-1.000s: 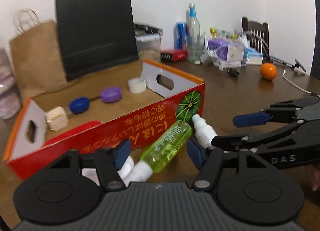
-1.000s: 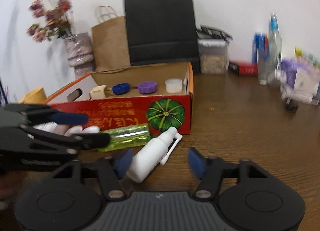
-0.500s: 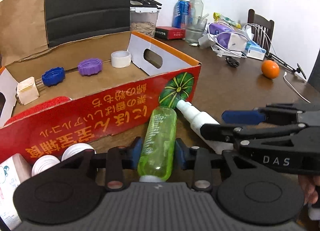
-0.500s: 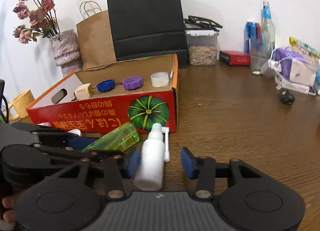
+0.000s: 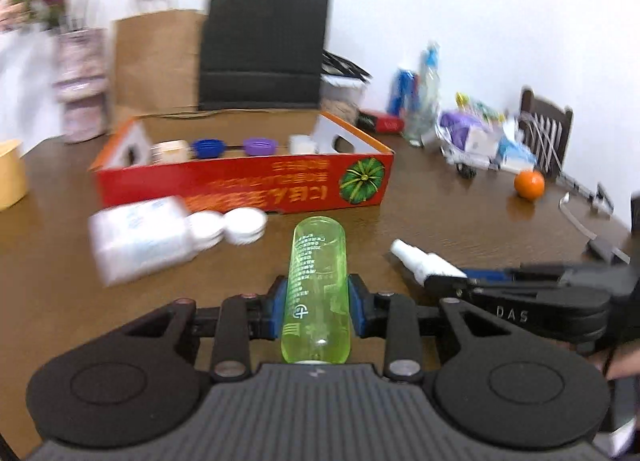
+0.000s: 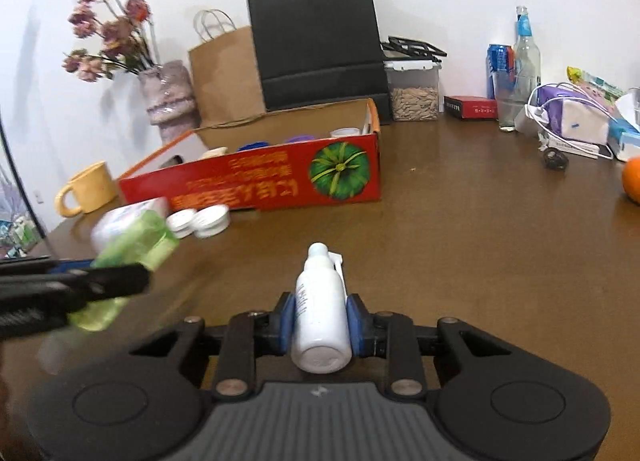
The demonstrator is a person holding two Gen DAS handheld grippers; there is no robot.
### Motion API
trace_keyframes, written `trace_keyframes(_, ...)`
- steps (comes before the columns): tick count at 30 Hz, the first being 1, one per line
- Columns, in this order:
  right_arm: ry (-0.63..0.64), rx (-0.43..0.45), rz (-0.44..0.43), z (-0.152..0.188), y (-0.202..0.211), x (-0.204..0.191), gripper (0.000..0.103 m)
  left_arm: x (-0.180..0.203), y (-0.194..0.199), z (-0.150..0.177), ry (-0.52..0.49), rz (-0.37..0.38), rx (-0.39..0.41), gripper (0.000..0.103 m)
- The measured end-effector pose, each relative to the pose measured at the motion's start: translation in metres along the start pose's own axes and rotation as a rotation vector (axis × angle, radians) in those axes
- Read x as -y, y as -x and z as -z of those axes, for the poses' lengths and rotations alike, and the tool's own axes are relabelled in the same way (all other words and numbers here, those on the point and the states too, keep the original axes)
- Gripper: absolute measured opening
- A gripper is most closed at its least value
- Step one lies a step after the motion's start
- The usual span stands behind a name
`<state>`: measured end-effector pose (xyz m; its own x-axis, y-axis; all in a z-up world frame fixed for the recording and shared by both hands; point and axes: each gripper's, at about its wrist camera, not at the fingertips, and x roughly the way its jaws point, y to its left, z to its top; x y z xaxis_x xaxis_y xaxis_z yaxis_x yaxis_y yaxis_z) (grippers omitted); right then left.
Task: Organize rigid objects
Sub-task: 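Carry both bottles over the box, lower them in and open both grippers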
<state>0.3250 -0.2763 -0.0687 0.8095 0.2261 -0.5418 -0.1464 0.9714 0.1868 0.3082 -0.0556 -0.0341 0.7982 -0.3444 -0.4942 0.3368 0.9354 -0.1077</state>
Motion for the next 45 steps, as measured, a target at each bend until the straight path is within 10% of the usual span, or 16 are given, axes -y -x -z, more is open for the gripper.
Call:
trace_keyframes(11, -0.011, 0.213, -0.008, 0.056, 0.136, -0.053, 0.027, -0.008, 0.142, 0.05, 0.143, -0.161, 0.099, 0.031)
trace_keyframes(23, 0.022, 0.276, -0.021, 0.081, 0.19, -0.075, 0.027, 0.011, 0.18, 0.058, 0.124, -0.133, 0.174, 0.031)
trace_keyframes(31, -0.001, 0.269, -0.049, 0.051, 0.159, -0.061, 0.027, 0.005, 0.139, 0.021, 0.132, -0.097, 0.164, 0.031)
trace_keyframes(45, 0.003, 0.151, -0.024, -0.143, -0.026, -0.022, 0.027, -0.024, -0.068, -0.156, 0.217, -0.015, 0.069, 0.031)
